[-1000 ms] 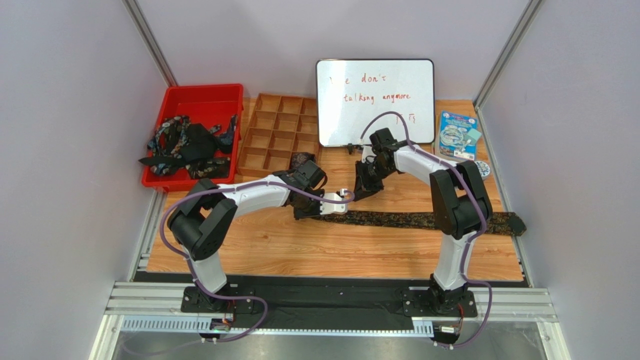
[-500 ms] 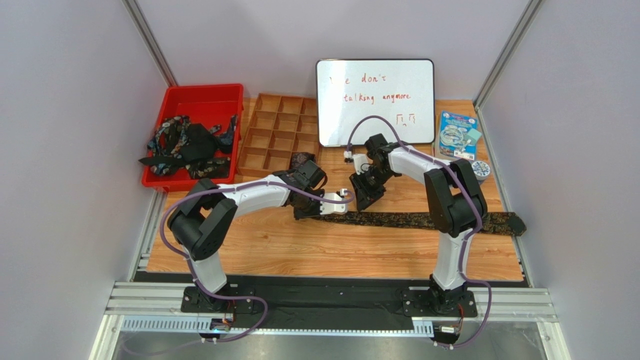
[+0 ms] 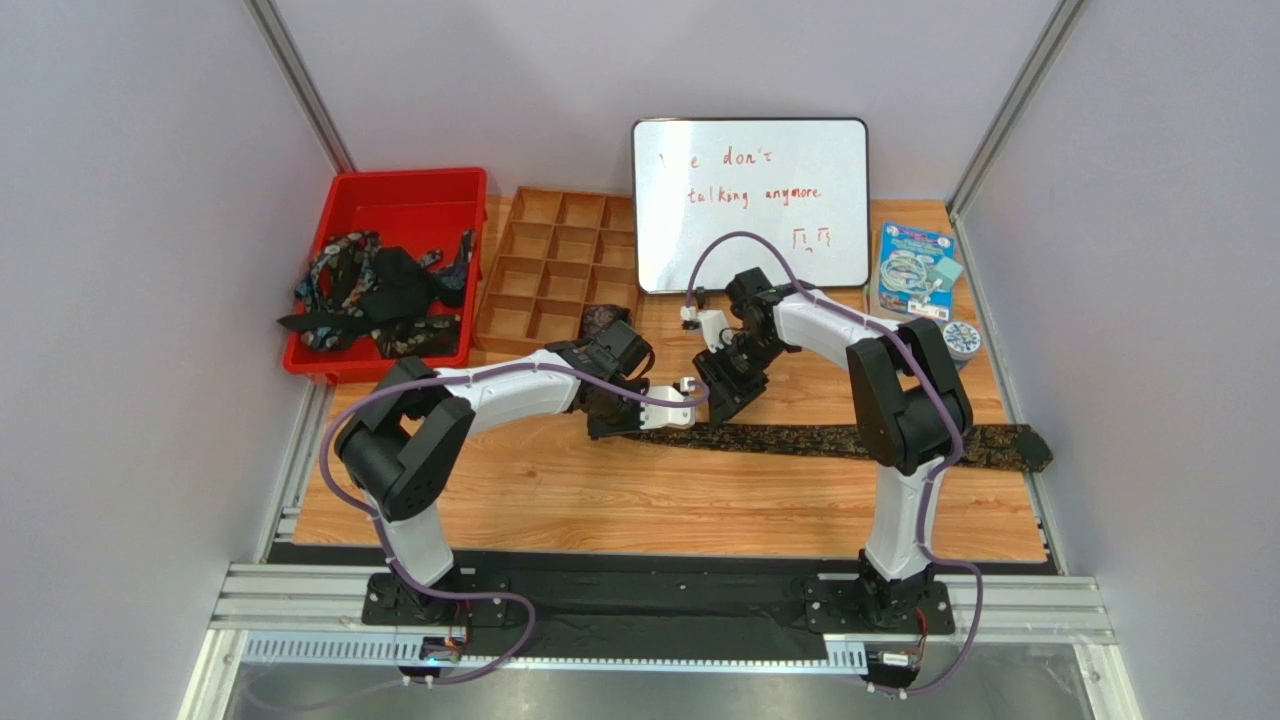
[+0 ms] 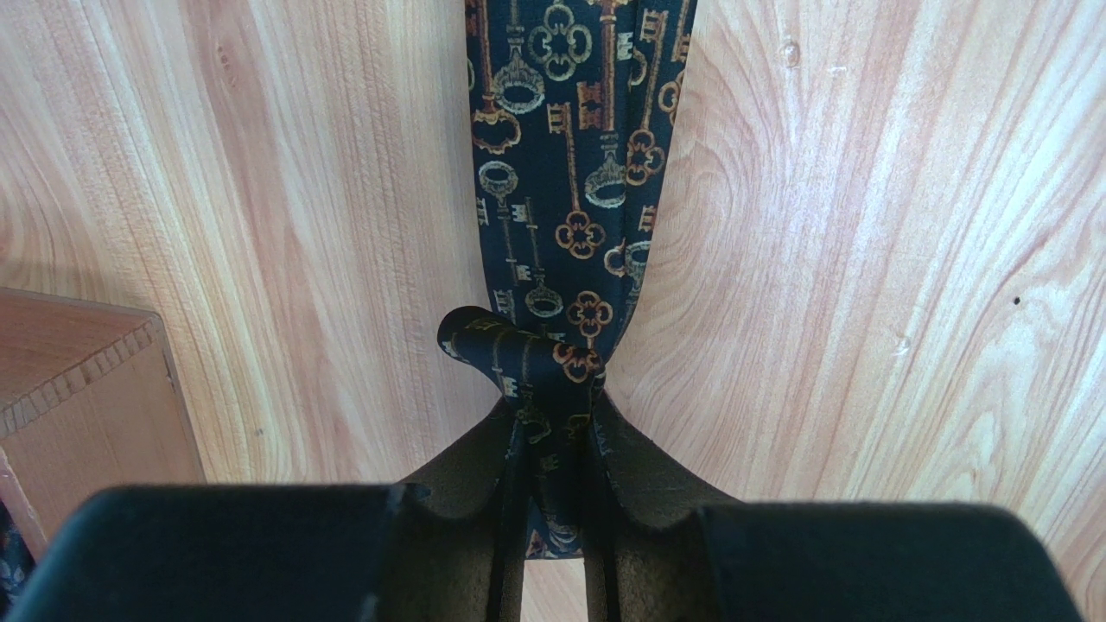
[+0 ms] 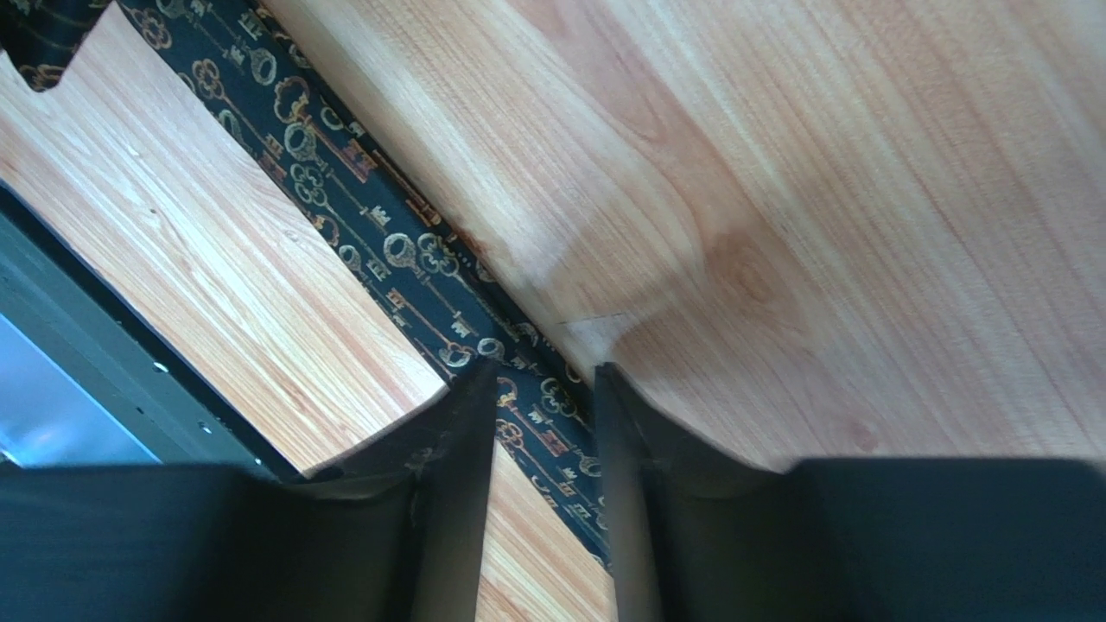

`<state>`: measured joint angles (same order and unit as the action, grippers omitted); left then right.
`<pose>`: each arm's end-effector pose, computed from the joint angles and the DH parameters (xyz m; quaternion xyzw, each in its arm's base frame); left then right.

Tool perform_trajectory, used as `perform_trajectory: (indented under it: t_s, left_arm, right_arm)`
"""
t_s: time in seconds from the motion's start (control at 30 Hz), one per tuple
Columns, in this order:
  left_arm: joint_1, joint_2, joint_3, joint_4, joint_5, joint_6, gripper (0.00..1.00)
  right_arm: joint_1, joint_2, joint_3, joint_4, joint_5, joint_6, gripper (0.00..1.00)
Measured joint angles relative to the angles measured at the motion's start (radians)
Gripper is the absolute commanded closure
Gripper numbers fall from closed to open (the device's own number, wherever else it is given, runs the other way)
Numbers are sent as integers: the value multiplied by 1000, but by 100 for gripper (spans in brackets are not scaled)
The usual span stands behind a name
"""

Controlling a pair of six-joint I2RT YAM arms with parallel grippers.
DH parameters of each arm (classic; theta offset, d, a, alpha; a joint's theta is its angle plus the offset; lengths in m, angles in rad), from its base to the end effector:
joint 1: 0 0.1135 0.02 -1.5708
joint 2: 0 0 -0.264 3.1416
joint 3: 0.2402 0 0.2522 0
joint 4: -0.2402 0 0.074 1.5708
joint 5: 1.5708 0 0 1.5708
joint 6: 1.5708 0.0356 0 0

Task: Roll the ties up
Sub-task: Roll the tie at the center of the board.

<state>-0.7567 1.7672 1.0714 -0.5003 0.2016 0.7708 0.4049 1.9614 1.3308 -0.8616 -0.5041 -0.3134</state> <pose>0.2408 -0.2371 0.1601 0.6896 0.6930 -0.0976 0.1860 0.3260 0.1584 0.1568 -0.3493 0.9025 0.2507 0.0266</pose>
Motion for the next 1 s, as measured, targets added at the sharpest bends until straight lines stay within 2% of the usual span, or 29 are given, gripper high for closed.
perform_trajectory:
  t_s: [0.07, 0.27, 0.43, 0.73, 0.83, 1.0]
  left_arm:
    - [0, 0, 0, 0, 0, 0, 78]
    - [0, 0, 0, 0, 0, 0, 78]
    - [0, 0, 1, -1, 0, 0, 77]
    - [0, 0, 1, -2, 0, 0, 78]
    - [0, 0, 1, -2, 0, 0, 78]
    - [0, 1, 1, -2, 0, 0, 78]
  right_arm:
    - [0, 0, 0, 3, 3, 5, 76]
    - [0, -2, 0, 53, 16, 4, 79]
    - [2, -13, -25, 109, 40, -76, 79]
    - [44, -76, -96, 153, 85, -189, 64]
    - [48, -86, -106, 156, 83, -210, 55]
    - [52, -90, -107, 144, 74, -227, 50]
